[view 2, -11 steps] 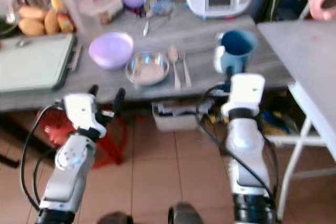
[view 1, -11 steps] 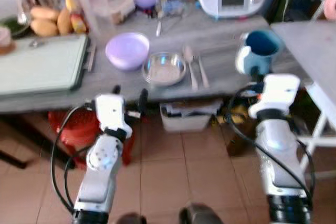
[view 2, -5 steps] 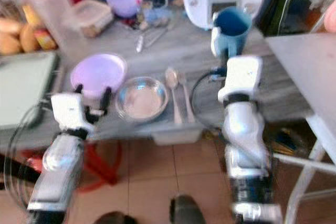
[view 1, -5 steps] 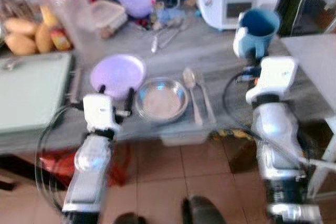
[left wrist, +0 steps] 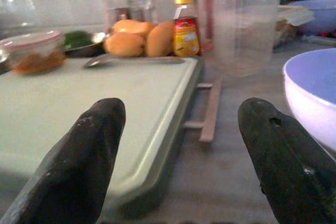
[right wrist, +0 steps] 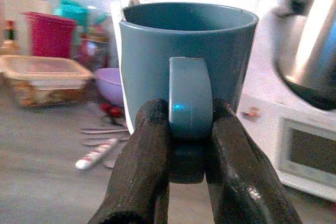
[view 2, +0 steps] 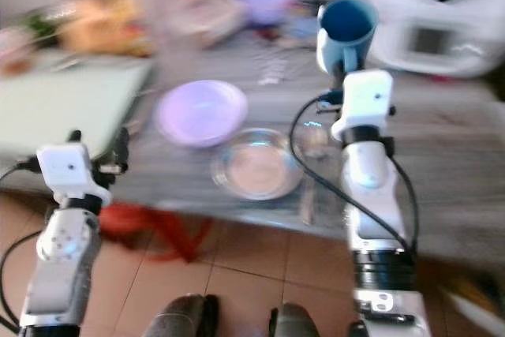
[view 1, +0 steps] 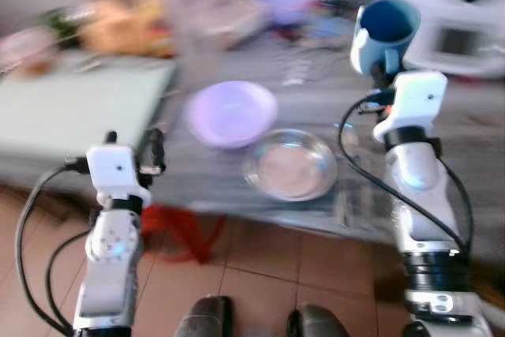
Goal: Setting the table
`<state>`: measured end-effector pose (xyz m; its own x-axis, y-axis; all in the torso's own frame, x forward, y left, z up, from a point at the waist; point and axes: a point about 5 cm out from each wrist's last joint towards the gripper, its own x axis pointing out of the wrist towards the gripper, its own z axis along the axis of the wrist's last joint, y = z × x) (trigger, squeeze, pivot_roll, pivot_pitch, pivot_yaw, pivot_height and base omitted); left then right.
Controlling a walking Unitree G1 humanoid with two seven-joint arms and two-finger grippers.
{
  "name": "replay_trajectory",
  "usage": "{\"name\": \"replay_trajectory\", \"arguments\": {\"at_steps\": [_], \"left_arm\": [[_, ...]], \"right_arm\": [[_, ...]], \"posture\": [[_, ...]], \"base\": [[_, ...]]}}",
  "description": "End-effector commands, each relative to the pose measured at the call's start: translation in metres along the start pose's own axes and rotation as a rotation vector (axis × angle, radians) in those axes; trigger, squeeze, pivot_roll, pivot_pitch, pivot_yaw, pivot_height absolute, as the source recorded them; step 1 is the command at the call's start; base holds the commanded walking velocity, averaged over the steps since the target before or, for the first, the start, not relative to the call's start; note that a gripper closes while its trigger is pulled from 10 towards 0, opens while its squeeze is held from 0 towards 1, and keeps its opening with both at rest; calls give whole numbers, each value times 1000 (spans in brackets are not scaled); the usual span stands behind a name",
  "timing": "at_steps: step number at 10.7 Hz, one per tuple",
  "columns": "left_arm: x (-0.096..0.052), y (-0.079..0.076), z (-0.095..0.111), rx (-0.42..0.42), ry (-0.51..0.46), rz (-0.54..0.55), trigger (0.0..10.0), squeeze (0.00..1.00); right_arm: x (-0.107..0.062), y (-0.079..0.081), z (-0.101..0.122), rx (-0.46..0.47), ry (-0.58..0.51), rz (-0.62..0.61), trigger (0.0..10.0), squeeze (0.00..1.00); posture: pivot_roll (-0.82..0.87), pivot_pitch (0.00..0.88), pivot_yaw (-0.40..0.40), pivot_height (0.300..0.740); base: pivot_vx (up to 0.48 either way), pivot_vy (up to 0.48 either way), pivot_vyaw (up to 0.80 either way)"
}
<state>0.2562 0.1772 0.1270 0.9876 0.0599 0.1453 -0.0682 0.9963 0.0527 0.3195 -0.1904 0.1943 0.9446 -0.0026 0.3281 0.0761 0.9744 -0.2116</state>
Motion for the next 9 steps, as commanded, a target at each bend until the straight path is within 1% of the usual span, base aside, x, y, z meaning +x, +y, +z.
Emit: {"name": "replay_trajectory", "arguments": {"at_steps": [1,2,3,5,6,7,8,9], "left_arm": [[-2,4,4,19,-4,9,10000,0],[-5,4,3,21,9,2,10000,0],[-7,4,2,21,17,-3,10000,0],[-13,3,0,20,40,-20,10000,0],[-14,2,-1,15,47,-24,10000,0],[-14,0,-1,0,56,-32,10000,0],[-14,-1,-1,1,58,-40,10000,0],[-14,-1,-1,-1,59,-42,10000,0]], "right_arm": [[3,1,5,19,-29,17,10000,0],[4,4,3,28,-15,48,10000,0],[5,4,2,24,-6,53,10000,0],[0,7,-13,53,77,72,10000,0],[-3,10,-18,58,105,102,10000,0],[-4,10,-20,70,120,109,10000,0],[-6,11,-23,83,145,122,10000,0],[-11,16,-26,92,160,148,10000,0]], "posture": [[-1,144,25,740],[7,162,27,740],[8,163,28,740],[15,175,27,740],[10,178,27,740],[6,180,28,740],[6,180,28,740],[-1,183,26,740]], "base": [[0,0,450],[0,0,0],[0,0,0],[0,0,0],[0,0,0],[0,0,0],[0,0,0],[0,0,0]]}}
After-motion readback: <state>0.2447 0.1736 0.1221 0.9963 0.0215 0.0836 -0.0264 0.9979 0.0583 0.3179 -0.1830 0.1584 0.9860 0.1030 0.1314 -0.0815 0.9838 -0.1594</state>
